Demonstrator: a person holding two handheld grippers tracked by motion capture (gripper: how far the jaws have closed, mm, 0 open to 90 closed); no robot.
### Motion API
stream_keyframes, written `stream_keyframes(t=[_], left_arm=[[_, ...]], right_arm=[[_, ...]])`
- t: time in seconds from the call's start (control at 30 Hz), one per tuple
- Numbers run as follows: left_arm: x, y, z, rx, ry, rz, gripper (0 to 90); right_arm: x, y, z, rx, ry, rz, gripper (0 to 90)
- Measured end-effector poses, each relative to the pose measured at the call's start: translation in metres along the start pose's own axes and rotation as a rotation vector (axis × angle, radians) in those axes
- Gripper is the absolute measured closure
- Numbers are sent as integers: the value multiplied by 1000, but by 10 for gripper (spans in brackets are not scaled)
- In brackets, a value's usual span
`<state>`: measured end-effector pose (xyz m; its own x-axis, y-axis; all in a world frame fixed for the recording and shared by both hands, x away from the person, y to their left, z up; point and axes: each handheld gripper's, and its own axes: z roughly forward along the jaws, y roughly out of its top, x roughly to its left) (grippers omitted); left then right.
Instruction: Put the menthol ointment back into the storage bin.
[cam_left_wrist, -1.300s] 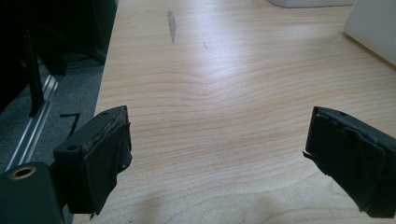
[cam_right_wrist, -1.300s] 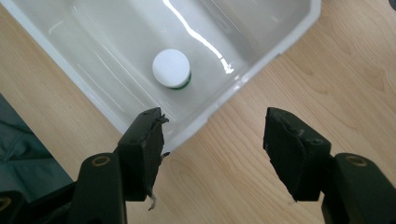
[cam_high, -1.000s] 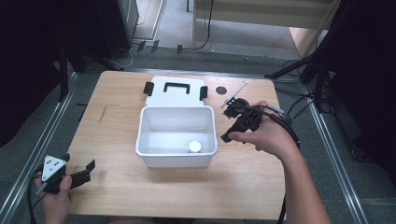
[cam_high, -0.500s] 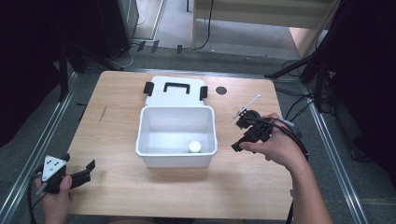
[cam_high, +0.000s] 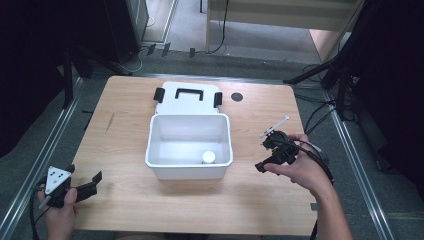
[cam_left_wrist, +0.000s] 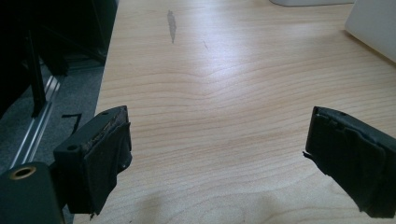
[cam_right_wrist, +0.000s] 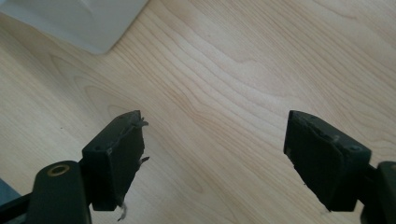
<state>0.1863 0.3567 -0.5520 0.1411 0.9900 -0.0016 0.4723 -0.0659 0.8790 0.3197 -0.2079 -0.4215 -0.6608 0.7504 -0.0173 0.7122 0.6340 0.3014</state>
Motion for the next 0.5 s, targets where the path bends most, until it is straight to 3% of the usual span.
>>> stream_keyframes(t=[0.3,0.5], left_arm=[[0,0,0,-1,0,0,78],[0,0,0,-1,1,0,77]], right_arm=[[-6,-27,9,-62,-60,64,134],[-14,-48,13,-146,-97,114,107]])
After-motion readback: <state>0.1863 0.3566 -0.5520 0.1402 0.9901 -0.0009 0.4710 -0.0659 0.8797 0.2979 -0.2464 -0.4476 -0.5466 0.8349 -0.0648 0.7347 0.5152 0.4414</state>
